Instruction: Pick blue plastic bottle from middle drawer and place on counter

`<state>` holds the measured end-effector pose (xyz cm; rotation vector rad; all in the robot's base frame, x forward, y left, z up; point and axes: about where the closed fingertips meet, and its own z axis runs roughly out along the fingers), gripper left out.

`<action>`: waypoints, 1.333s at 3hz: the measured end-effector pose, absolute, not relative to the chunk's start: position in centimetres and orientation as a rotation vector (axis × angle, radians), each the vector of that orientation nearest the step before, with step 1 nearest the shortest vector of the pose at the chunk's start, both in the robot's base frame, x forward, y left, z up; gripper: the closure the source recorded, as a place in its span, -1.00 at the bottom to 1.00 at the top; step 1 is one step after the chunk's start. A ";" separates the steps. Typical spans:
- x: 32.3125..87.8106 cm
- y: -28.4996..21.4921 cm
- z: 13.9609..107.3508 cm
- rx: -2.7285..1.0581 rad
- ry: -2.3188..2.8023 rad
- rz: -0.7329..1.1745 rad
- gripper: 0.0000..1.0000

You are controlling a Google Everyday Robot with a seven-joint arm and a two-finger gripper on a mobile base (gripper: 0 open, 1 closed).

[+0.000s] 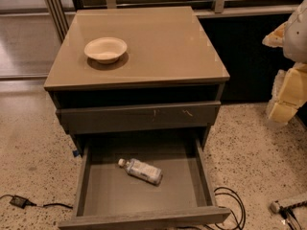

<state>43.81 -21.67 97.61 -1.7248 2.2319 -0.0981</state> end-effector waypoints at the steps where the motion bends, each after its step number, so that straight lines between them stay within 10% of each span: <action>1: 43.8 -21.6 97.1 -1.725 2.210 -0.082 -1.00; 4: 45.2 -22.4 87.6 -1.409 1.898 0.322 -1.00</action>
Offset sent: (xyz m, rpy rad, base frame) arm -0.0093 -0.0013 -0.0546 0.6114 -0.1618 0.1044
